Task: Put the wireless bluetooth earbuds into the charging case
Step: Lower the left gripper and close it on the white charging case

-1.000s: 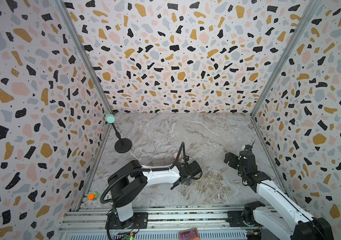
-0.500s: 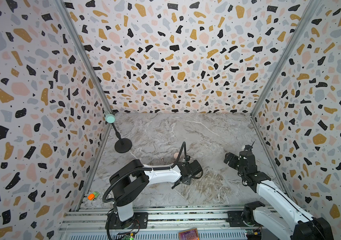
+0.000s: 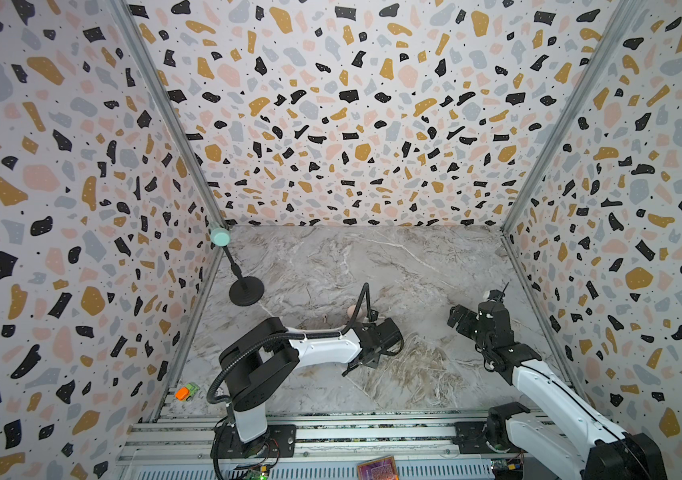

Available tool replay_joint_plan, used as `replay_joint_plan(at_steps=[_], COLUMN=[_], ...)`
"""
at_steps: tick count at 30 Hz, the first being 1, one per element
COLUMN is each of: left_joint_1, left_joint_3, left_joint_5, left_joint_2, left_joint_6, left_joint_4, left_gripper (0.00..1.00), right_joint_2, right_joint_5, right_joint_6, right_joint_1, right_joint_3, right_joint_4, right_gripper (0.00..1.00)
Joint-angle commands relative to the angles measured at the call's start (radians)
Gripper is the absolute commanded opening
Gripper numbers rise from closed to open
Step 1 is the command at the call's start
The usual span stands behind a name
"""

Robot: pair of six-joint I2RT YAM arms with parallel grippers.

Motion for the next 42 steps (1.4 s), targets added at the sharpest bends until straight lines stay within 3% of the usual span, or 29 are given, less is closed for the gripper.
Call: replay_joint_plan(at_steps=[1, 10, 17, 25, 29, 42], left_joint_1=[0.009, 0.013, 0.015, 0.015, 0.015, 0.0], left_joint_3=[-0.025, -0.037, -0.043, -0.041, -0.055, -0.174], left_joint_5=[0.014, 0.019, 0.019, 0.004, 0.004, 0.053], left_joint_2=[0.016, 0.028, 0.028, 0.007, -0.027, -0.266], left_joint_6=[0.01, 0.014, 0.015, 0.023, 0.055, 0.177], left_joint_4=[0.002, 0.014, 0.017, 0.009, 0.033, 0.203], left_gripper=[0.63, 0.59, 0.51, 0.22, 0.0, 0.0], right_joint_2=[0.001, 0.004, 0.008, 0.02, 0.031, 0.098], right_joint_5=[-0.006, -0.01, -0.016, -0.047, -0.167, -0.657], right_joint_6=[0.007, 0.007, 0.006, -0.004, -0.039, -0.1], right_joint_1=[0.006, 0.007, 0.008, 0.008, 0.009, 0.021], right_joint_3=[-0.003, -0.003, 0.0, 0.001, -0.01, 0.065], right_joint_4=[0.009, 0.008, 0.008, 0.022, 0.088, 0.124], right_gripper=[0.99, 0.99, 0.99, 0.99, 0.99, 0.99])
